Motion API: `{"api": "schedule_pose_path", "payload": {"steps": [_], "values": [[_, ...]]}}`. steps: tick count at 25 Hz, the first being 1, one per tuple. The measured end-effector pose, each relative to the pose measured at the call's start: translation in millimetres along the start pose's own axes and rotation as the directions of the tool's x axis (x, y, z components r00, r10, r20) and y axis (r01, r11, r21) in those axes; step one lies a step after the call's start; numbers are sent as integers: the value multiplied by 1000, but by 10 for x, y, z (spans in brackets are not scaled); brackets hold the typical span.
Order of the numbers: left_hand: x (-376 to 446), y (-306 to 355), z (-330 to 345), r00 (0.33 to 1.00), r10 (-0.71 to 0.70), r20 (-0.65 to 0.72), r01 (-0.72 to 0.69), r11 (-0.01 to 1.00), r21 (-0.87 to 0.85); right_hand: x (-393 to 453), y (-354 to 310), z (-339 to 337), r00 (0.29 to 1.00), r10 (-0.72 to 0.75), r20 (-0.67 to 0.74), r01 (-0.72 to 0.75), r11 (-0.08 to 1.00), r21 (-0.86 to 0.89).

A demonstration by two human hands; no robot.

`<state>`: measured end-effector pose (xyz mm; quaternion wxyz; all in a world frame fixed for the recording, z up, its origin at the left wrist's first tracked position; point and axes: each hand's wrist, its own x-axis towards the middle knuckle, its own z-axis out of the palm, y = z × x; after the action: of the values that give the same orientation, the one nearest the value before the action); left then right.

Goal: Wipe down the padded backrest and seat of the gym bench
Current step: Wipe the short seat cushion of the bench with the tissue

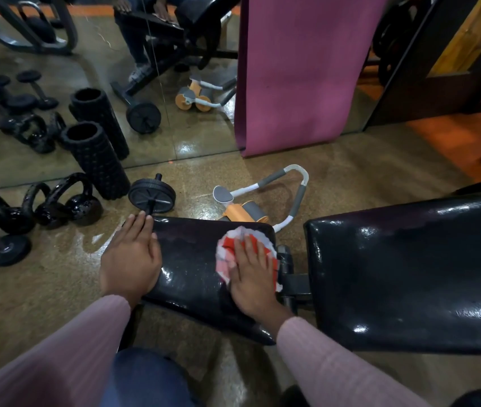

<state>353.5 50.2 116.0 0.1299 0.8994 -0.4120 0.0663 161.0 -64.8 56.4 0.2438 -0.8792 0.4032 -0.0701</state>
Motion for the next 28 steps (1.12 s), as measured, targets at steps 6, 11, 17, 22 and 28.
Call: {"api": "schedule_pose_path", "payload": {"steps": [6,11,17,22,28], "values": [[4,-1,23,1000,5,-21,-5,1000,-17,-715,386,26,966,-254,-39,255,967,22],[19,-9,35,1000,0,-28,-1,1000,-8,136,409,1,994,16,-104,-16,1000,7],[3,-15,45,999,3,-35,-3,1000,-9,-457,138,-116,976,-217,19,216,976,23],[18,-1,51,999,2,-38,-3,1000,-3,89,692,32,998,-58,36,59,998,-32],[8,10,29,999,-7,-35,6,1000,-1,187,20,-137,981,-167,96,168,986,-5]]}}
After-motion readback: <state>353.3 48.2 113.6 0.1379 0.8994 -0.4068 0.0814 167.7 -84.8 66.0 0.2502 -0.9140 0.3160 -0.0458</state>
